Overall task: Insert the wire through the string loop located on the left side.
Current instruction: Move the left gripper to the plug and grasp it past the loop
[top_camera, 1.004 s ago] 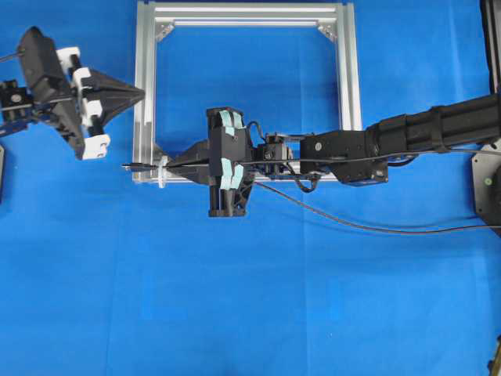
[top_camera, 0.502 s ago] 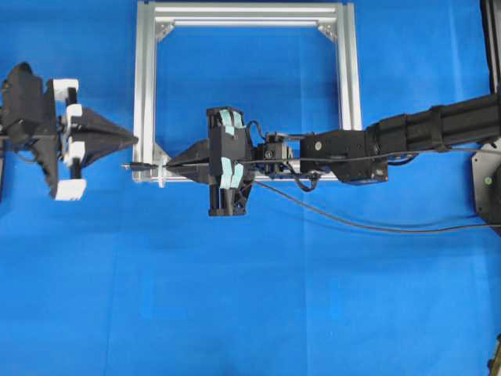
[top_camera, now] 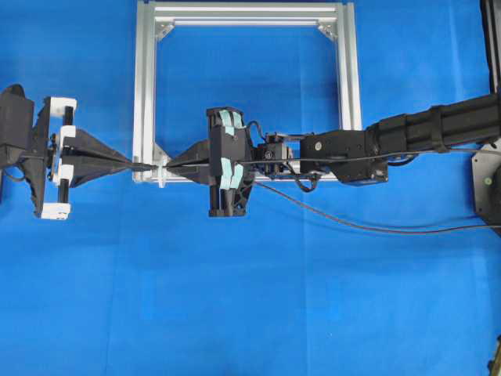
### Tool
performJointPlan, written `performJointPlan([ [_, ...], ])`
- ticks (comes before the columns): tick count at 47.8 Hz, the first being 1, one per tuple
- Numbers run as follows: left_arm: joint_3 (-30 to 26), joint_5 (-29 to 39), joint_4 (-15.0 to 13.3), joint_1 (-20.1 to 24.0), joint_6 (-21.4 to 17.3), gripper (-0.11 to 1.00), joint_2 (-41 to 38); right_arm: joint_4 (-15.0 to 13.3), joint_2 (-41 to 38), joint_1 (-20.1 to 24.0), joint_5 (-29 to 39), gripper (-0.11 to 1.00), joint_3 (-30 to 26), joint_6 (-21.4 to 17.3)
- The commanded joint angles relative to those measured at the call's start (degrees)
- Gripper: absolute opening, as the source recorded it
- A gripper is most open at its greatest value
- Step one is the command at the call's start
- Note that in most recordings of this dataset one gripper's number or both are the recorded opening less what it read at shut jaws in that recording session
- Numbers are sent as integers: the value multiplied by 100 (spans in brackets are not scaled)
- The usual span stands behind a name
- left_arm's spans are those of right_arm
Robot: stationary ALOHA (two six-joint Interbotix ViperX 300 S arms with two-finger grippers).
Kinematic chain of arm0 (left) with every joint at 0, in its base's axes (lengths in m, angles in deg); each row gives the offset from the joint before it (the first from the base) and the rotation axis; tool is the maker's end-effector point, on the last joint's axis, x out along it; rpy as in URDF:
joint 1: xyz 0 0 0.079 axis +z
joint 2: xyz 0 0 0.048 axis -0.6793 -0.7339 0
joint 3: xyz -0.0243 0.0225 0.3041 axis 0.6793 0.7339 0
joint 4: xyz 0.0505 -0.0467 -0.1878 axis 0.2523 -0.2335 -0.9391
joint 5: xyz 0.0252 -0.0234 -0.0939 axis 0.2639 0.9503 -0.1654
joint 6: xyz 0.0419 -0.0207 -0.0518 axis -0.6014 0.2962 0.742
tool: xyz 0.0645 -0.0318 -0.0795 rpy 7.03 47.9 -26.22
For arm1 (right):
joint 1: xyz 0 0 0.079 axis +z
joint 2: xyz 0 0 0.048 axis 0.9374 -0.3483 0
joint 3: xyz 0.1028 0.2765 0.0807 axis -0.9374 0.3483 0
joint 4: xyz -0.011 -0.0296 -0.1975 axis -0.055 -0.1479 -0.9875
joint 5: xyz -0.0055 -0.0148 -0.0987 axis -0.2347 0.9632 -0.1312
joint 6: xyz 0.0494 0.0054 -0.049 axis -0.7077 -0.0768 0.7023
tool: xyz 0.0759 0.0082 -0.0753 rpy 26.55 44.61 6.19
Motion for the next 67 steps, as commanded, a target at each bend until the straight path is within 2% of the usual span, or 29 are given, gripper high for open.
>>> performJointPlan([
  [1,-97,9,18,-26,-9,0,0,-9,105,9,-18,0,-70,0],
  [9,-97,53,18,-26,-9,3,0,-9,114,18,-18,0,-70,0],
  [14,-105,62,18,-18,-9,26,0,-9,114,9,-9,0,-70,0],
  [21,-105,62,18,-26,-9,71,0,-9,114,9,-18,0,-70,0],
  [26,-123,70,18,-18,0,91,0,-9,114,9,-9,0,-70,0],
  [37,-211,202,18,35,0,90,-211,-9,105,9,-18,0,-70,0],
  [53,-738,316,18,193,0,90,-1775,-9,114,9,-18,0,-62,0],
  [67,-694,255,18,193,0,89,-1714,-9,114,18,-9,0,-70,0],
])
